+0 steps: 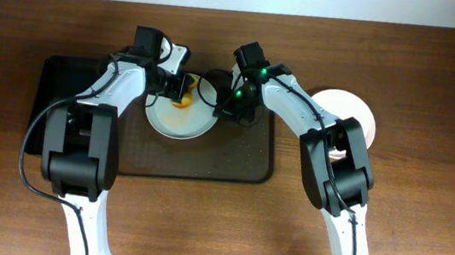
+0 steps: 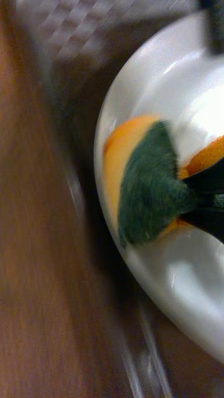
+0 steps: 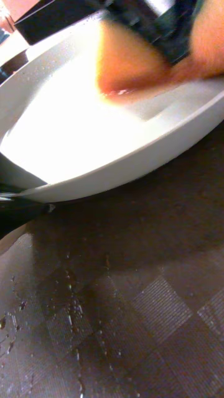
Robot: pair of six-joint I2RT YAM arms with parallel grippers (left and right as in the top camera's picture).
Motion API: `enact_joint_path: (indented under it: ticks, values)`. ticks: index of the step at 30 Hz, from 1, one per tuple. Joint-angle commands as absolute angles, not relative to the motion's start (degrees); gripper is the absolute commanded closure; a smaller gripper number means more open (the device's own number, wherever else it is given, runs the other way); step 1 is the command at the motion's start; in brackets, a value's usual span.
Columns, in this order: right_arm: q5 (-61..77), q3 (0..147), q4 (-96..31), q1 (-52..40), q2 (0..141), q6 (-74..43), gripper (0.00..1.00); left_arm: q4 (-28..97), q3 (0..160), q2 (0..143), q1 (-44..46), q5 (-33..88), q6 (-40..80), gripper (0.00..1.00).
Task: Clean dirty plates on tray and stack at the side
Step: 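Scrub the last plate with the sponge in the left gripper, then lift the sponge away left and raise the plate with the right gripper, then carry the plate right and lower it onto the stacked plates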
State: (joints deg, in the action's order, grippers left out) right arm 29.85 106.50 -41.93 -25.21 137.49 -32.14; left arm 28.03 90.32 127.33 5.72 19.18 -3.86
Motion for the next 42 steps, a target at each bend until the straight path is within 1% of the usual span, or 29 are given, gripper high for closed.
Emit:
enact_joint_path:
  ticks: [1, 2, 3, 5, 6, 7, 9, 12, 13, 14, 18, 22, 24, 27, 31, 33, 34, 35, 36, 37, 40, 42]
  values:
    - [25.67, 105.03, -43.03, -25.21, 139.46, -31.55, 0.96, 29.93, 89.41, 130.54, 5.26, -3.97, 3.99, 1.0]
    - [25.63, 105.03, -43.0, -25.21, 139.46, -31.55, 0.96, 33.61, 89.41, 130.54, 5.26, -9.87, 7.33, 1.0]
    - [25.43, 105.03, -43.0, -25.21, 139.46, -31.57, 0.96, 36.36, 89.41, 130.54, 5.23, -11.51, 7.66, 1.0]
    - [25.41, 105.03, -43.0, -25.21, 139.46, -31.57, 0.96, 42.3, 89.41, 130.54, 5.26, -11.51, 7.68, 1.0]
    - [25.45, 105.03, -43.0, -25.21, 139.46, -31.57, 0.96, 45.04, 89.41, 130.54, 5.26, -9.58, 7.68, 1.0]
    - [25.45, 105.03, -43.03, -25.21, 139.46, -31.57, 0.96, 47.59, 89.41, 130.54, 5.23, -4.58, 6.9, 1.0]
    - [25.47, 105.03, -43.05, -25.21, 139.46, -31.57, 0.96, 51.57, 89.41, 130.54, 5.08, 10.83, -0.21, 1.0]
    - [25.5, 105.03, -43.27, -25.21, 139.46, -31.55, 0.96, 54.5, 89.97, 130.54, 4.54, 22.81, -4.84, 1.0]
    - [25.5, 105.03, -43.38, -25.21, 139.46, -31.55, 0.96, 56.16, 91.13, 130.54, 4.01, 28.71, -8.36, 1.0]
    - [25.52, 105.03, -43.48, -25.21, 139.46, -31.55, 0.96, 56.95, 92.51, 130.54, 3.46, 31.53, -9.34, 1.0]
    - [26.44, 105.03, -43.48, -25.21, 139.46, -31.55, 0.96, 57.71, 99.42, 130.54, 0.82, 32.21, -8.49, 1.0]
    - [27.24, 105.06, -44.03, -25.12, 139.46, -31.55, 0.96, 57.65, 109.71, 130.54, -3.51, 32.18, -1.28, 1.0]
    - [28.34, 105.06, -44.36, -24.88, 139.26, -31.0, 0.96, 58.04, 113.34, 130.54, -5.02, 32.23, 0.49, 1.0]
    - [27.33, 105.06, -47.18, -24.08, 136.86, -28.18, 0.96, 58.5, 115.02, 130.52, -5.91, 32.18, 0.47, 1.0]
    - [14.0, 105.06, -53.45, -23.44, 127.33, -25.71, 0.96, 59.29, 114.48, 130.54, -5.17, 32.08, 0.43, 1.0]
    - [2.52, 105.06, -56.55, -24.08, 121.91, -25.69, 0.96, 59.27, 114.45, 130.54, -4.29, 31.59, 0.43, 1.0]
    - [-1.1, 105.06, -57.47, -24.4, 120.31, -25.71, 0.96, 59.27, 114.45, 130.54, -3.86, 31.38, 0.43, 0.99]
    - [-8.64, 105.06, -59.27, -25.23, 117.12, -25.71, 0.96, 59.27, 114.45, 130.54, -3.36, 30.11, 0.45, 1.0]
    - [-12.8, 105.06, -60.23, -25.89, 115.46, -25.71, 0.96, 59.27, 114.45, 130.54, -2.61, 28.05, 0.45, 1.0]
    - [-19.53, 105.06, -61.49, -27.27, 113.21, -25.69, 0.96, 59.27, 114.45, 130.54, -1.83, 26.68, 0.45, 1.0]
    - [-33.04, 105.08, -63.75, -31.42, 110.24, -25.71, 0.96, 59.22, 114.45, 130.54, -0.51, 26.44, 0.43, 1.0]
    - [-42.37, 105.06, -64.79, -35.29, 109.38, -25.71, 0.96, 59.24, 114.45, 130.54, 0.27, 24.18, 0.45, 1.0]
